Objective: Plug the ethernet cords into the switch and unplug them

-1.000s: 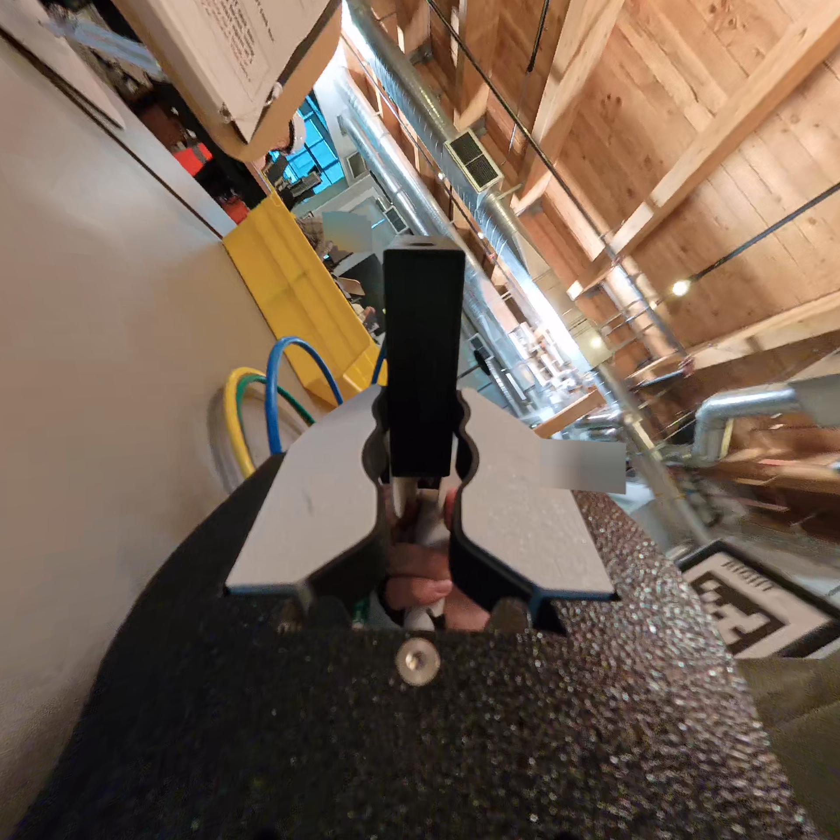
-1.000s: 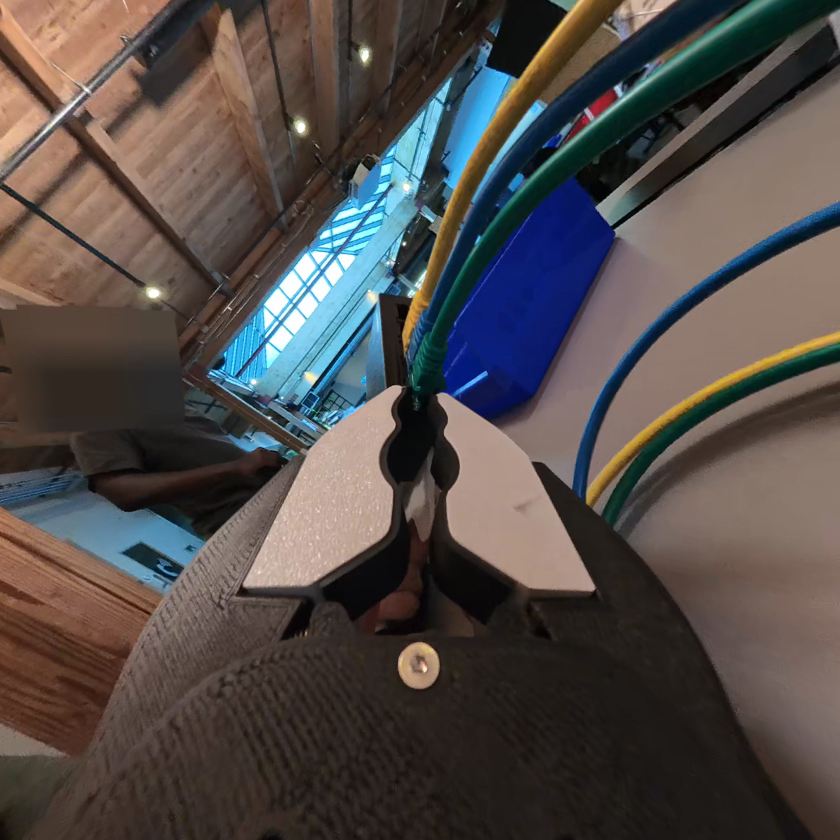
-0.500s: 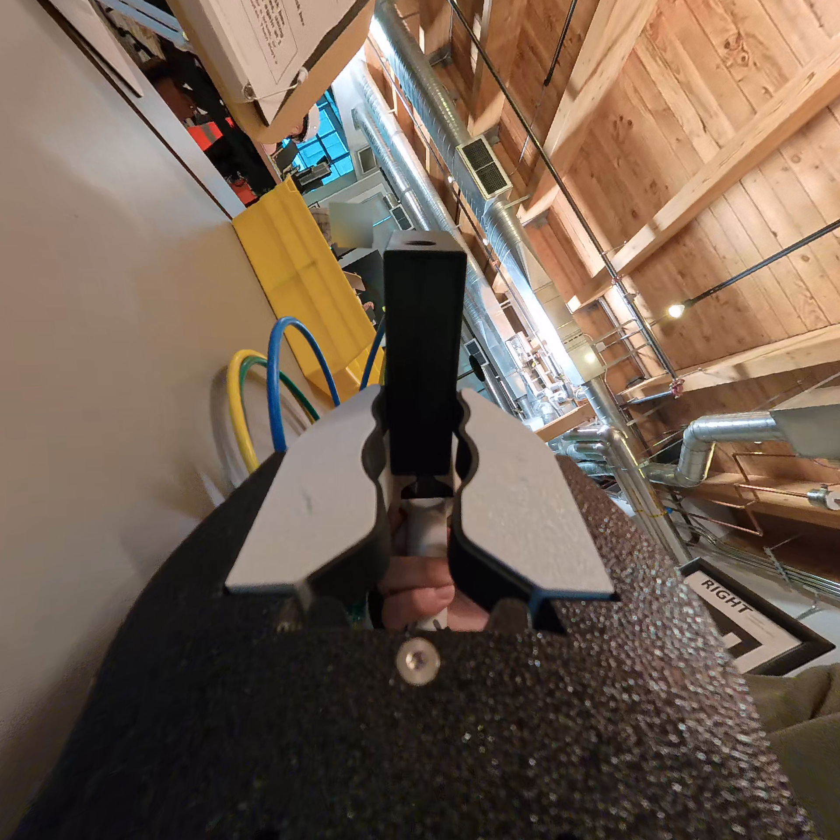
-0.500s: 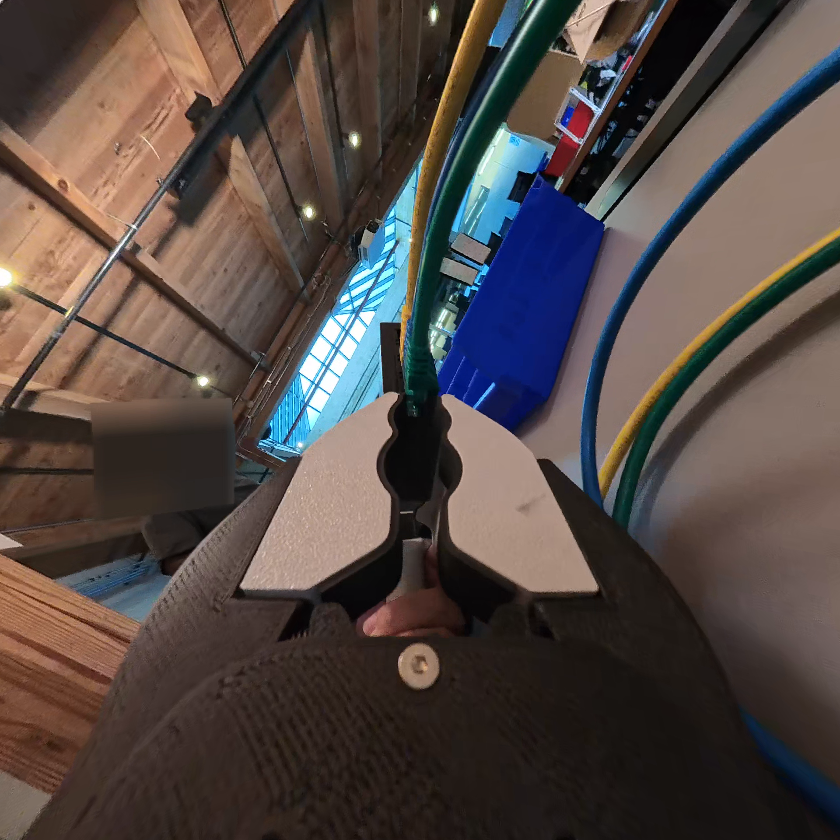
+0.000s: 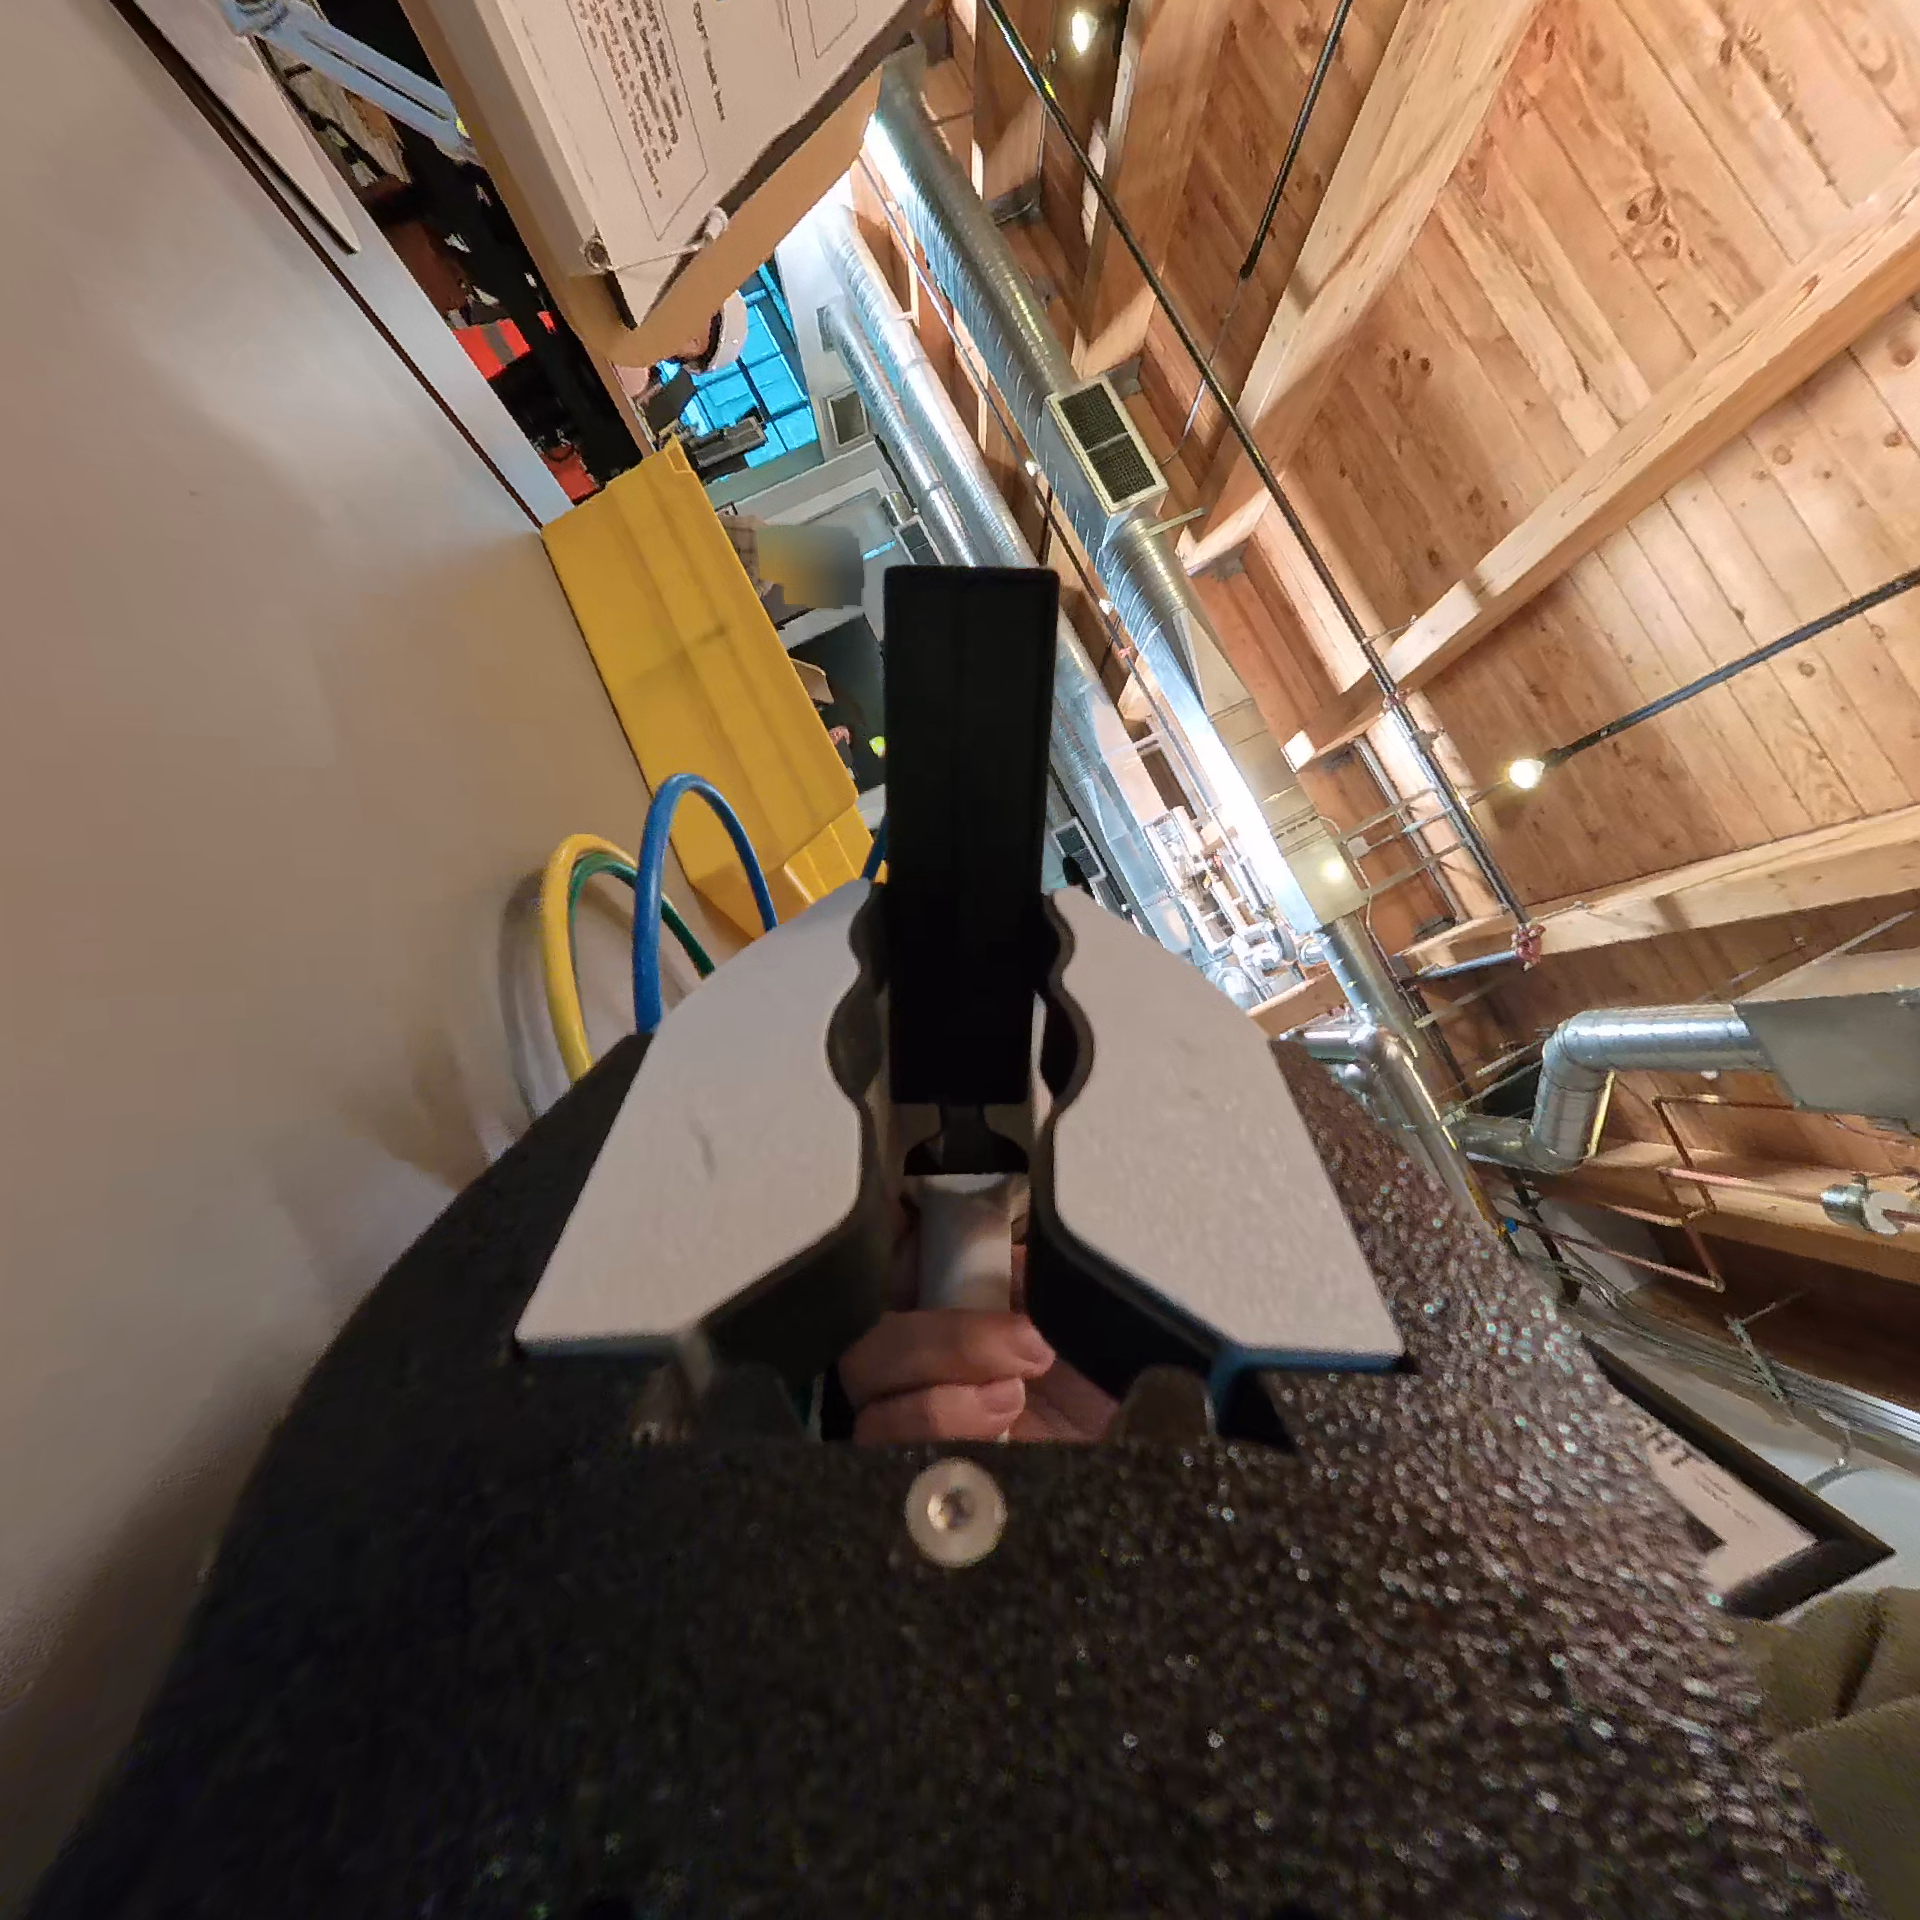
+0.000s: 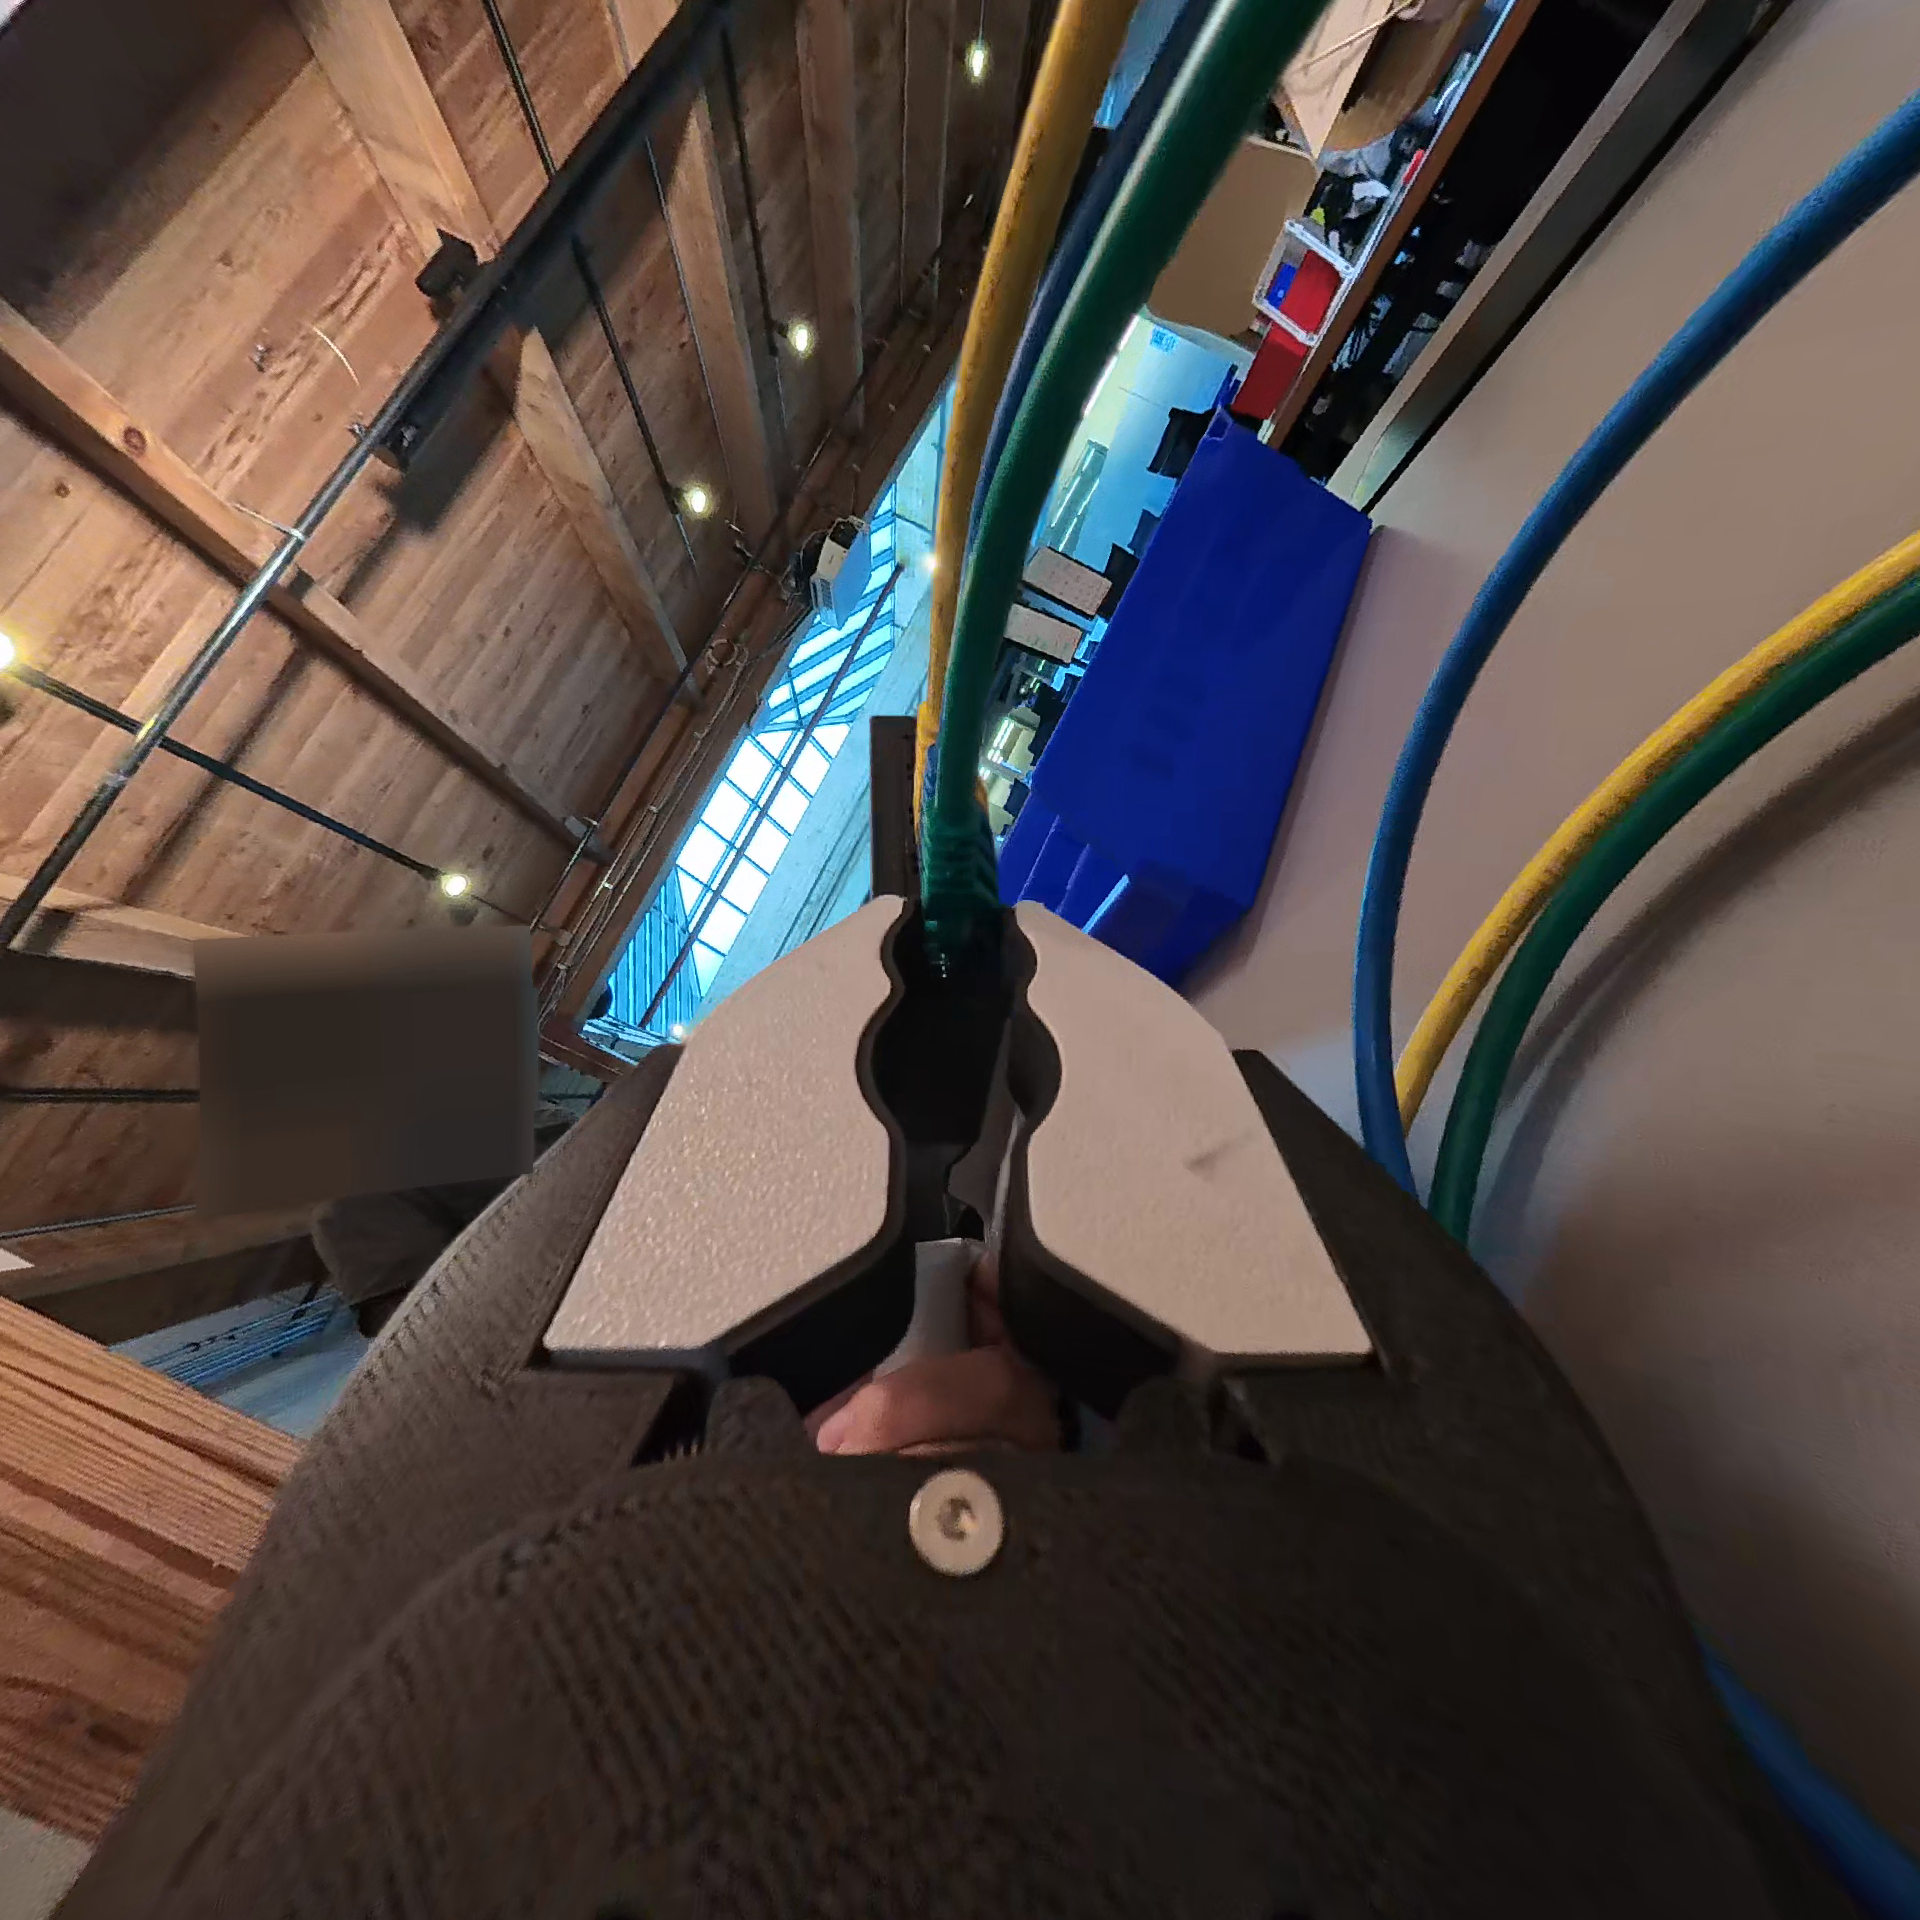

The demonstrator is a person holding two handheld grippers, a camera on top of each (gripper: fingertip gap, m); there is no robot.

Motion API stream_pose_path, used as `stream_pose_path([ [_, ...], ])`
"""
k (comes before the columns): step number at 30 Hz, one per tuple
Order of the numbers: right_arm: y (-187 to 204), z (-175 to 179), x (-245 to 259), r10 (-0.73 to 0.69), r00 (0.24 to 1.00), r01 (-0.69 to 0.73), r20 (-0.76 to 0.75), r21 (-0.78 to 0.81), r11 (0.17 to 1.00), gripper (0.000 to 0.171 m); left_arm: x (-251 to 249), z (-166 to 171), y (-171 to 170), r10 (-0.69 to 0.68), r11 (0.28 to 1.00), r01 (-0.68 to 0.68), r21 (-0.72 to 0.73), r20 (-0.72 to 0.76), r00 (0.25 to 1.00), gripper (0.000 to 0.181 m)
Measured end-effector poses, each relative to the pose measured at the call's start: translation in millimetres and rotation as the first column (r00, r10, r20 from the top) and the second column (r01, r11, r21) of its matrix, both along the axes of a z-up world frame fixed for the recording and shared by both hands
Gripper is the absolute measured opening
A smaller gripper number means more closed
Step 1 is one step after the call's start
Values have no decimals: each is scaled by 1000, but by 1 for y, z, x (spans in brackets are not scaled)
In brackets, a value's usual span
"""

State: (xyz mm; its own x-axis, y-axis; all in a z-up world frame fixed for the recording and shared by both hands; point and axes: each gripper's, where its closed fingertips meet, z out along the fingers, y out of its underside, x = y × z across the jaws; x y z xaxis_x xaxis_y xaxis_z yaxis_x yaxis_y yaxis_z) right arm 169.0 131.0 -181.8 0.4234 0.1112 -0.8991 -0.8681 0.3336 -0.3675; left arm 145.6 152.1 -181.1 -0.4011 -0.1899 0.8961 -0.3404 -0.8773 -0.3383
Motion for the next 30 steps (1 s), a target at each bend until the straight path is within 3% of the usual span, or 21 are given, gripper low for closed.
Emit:
stream_pose_path([
  [17,-2,-2,1,18,997,-16,72,-28,999,13,1,-5,-4,-11,1000,11,8,19,1000,26],
  [26,-1,2,5,39,999,-39,34,11,999,12,2,-5,-7,-17,999,16,45,22,1000,26],
  [30,1,7,1,56,993,-54,101,-29,998,12,0,-1,-5,-21,998,20,64,26,999,26],
])
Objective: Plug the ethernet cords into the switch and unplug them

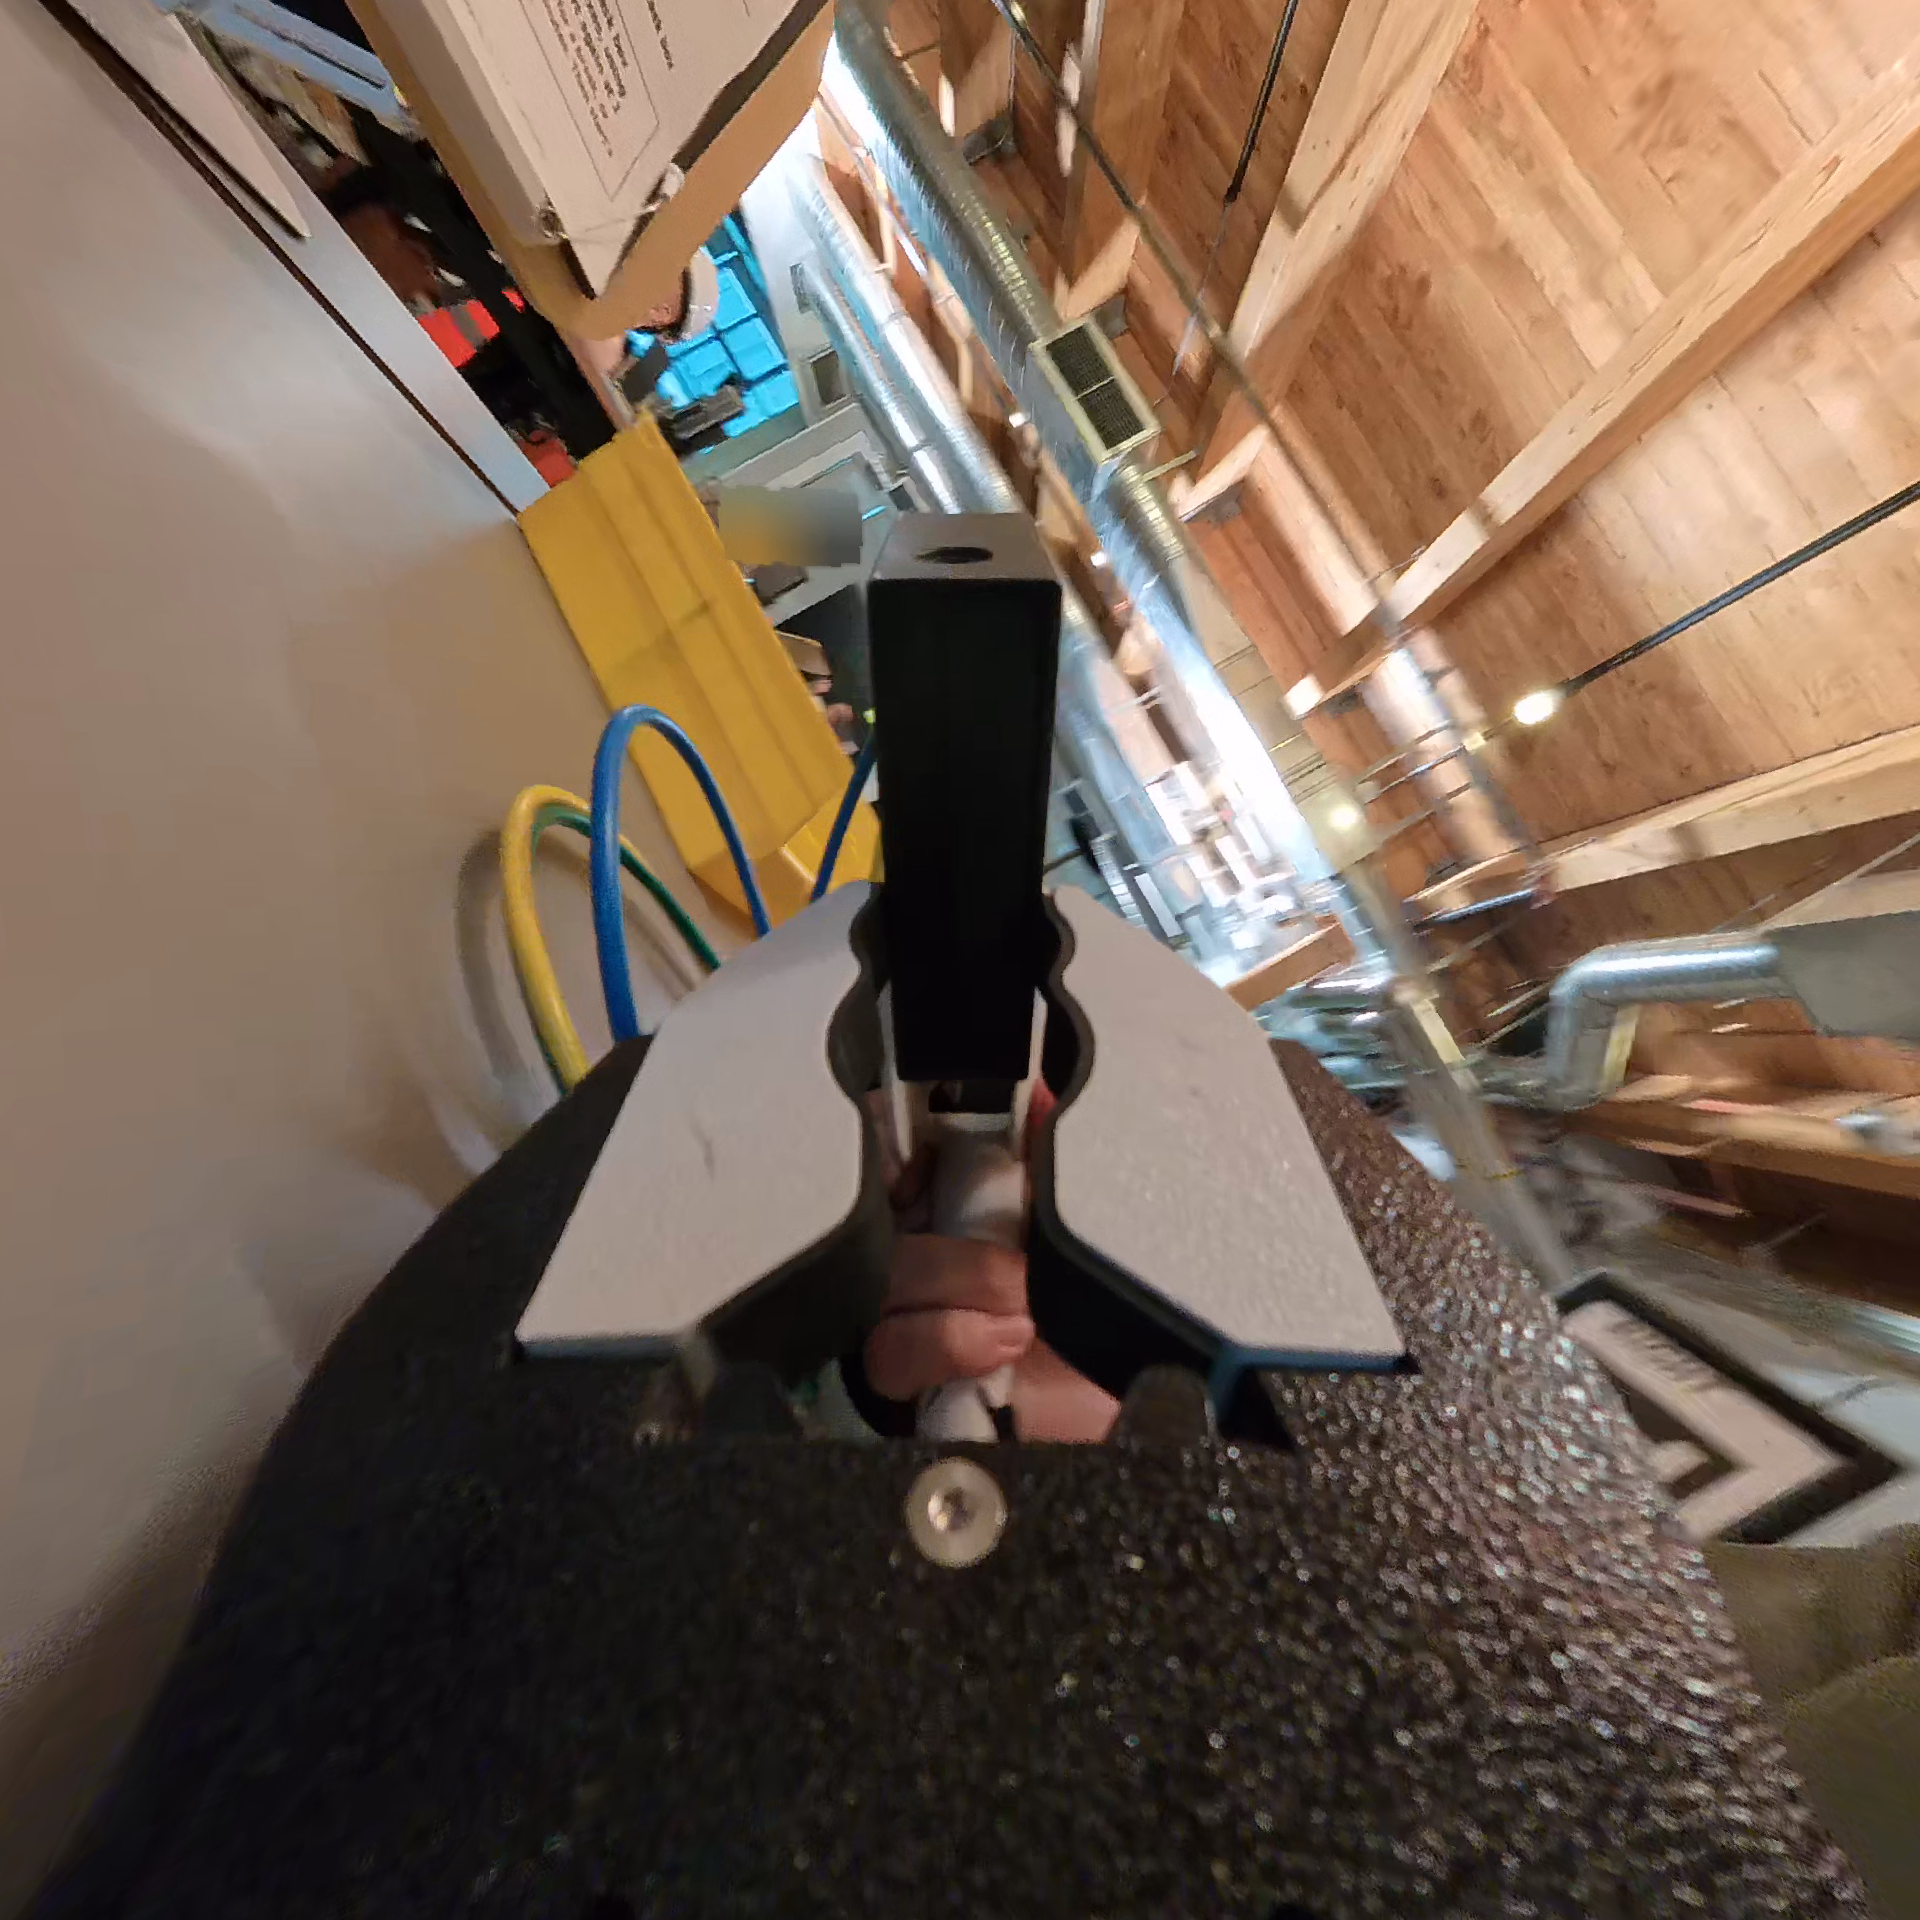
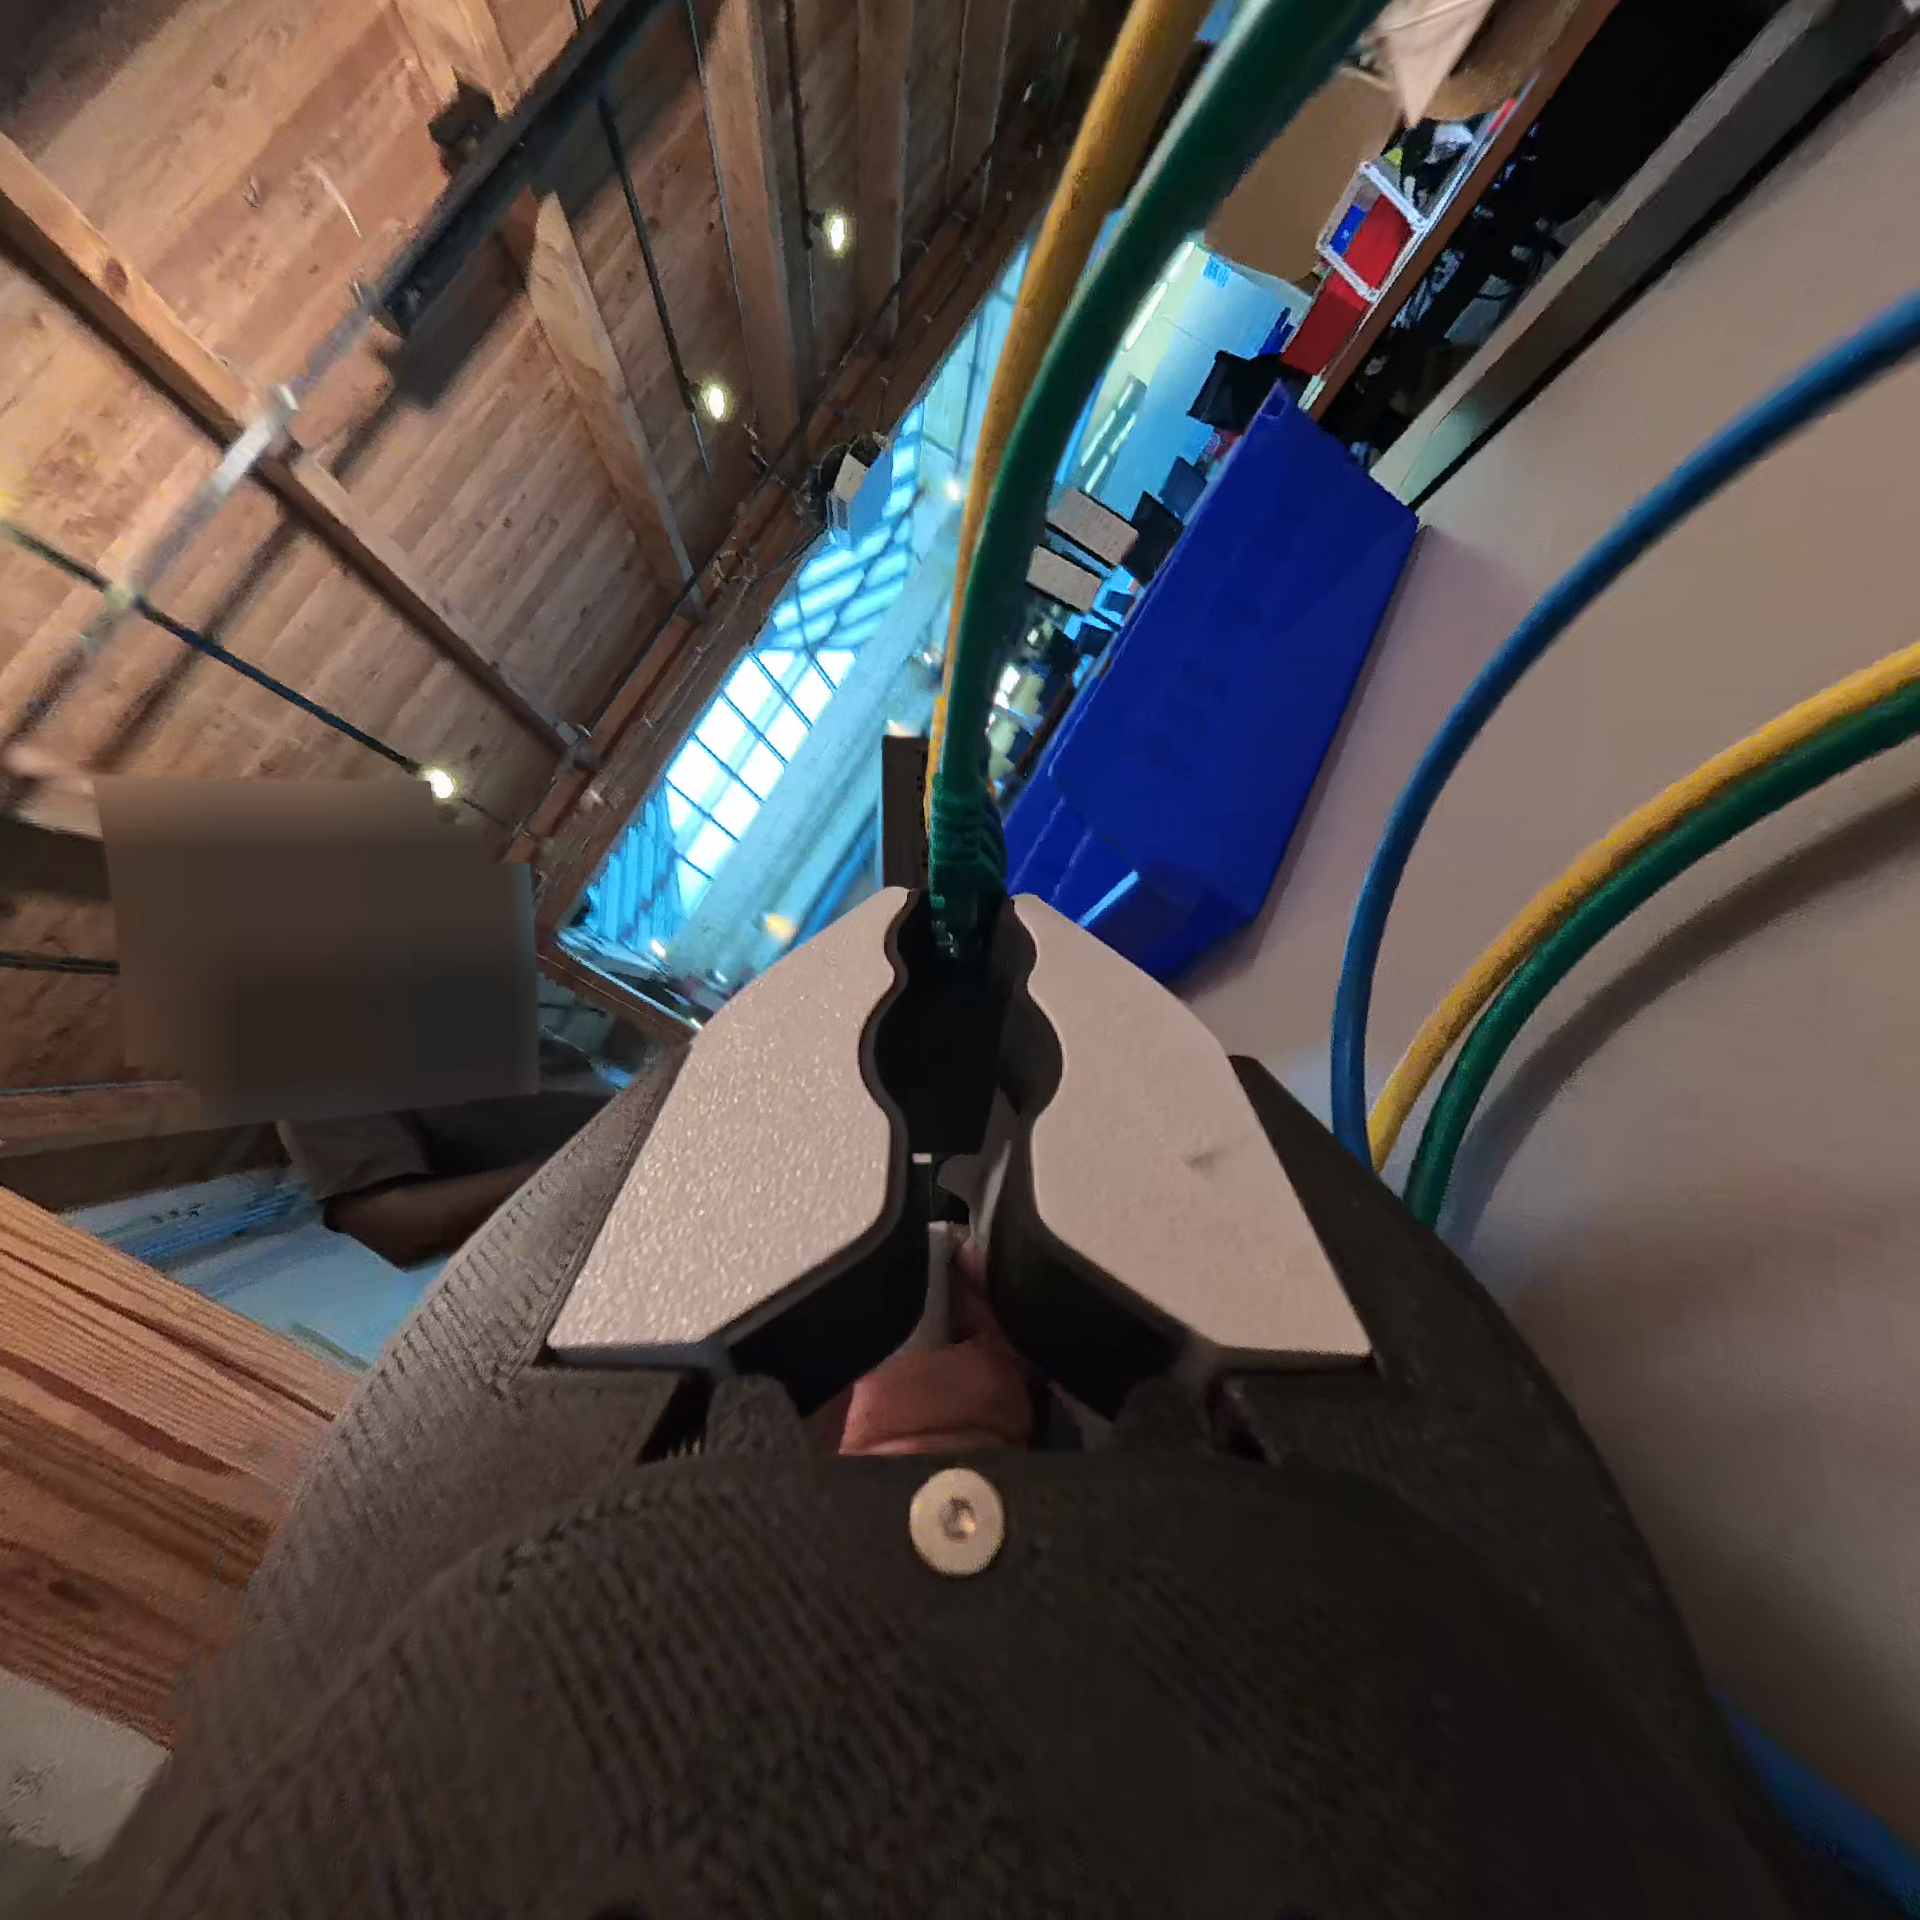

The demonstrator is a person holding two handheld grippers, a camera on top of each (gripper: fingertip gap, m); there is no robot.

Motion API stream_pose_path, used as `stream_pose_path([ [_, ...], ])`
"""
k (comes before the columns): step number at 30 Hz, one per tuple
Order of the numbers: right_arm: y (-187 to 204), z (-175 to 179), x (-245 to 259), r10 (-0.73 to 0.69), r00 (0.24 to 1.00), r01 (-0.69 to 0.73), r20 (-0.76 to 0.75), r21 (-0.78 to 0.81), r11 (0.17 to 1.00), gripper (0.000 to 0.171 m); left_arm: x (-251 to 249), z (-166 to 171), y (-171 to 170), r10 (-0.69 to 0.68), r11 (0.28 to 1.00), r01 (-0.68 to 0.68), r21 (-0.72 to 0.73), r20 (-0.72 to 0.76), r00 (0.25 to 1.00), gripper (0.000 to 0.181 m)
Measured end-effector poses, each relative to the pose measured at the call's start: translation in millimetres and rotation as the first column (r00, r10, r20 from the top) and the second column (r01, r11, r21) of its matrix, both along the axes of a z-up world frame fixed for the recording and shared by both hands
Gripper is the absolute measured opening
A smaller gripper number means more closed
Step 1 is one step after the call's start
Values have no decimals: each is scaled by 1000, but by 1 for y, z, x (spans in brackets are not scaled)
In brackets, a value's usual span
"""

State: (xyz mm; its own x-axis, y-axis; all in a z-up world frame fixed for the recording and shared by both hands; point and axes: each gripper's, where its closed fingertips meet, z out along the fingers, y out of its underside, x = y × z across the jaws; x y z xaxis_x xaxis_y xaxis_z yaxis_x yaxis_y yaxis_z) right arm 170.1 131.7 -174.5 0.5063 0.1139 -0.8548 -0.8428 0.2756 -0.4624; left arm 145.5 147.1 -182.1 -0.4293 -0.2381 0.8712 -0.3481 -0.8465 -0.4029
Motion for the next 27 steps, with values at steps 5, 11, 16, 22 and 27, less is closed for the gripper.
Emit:
stream_pose_path([
  [5,1,5,1,-10,997,14,81,-53,999,13,-1,6,0,-23,994,25,-103,25,999,26],
  [11,5,1,8,-6,1000,7,-21,28,1000,12,2,-1,1,-2,1000,2,14,17,1000,26],
  [16,-15,4,28,-95,994,96,47,-21,995,12,-3,-4,34,47,985,-49,-165,-18,999,26],
  [22,-29,46,-5,68,970,-53,232,-72,996,11,-9,18,44,145,988,-147,48,37,989,26],
  [27,-42,64,-52,411,851,-326,327,-284,902,12,-18,33,70,256,967,-255,-23,85,963,26],
])
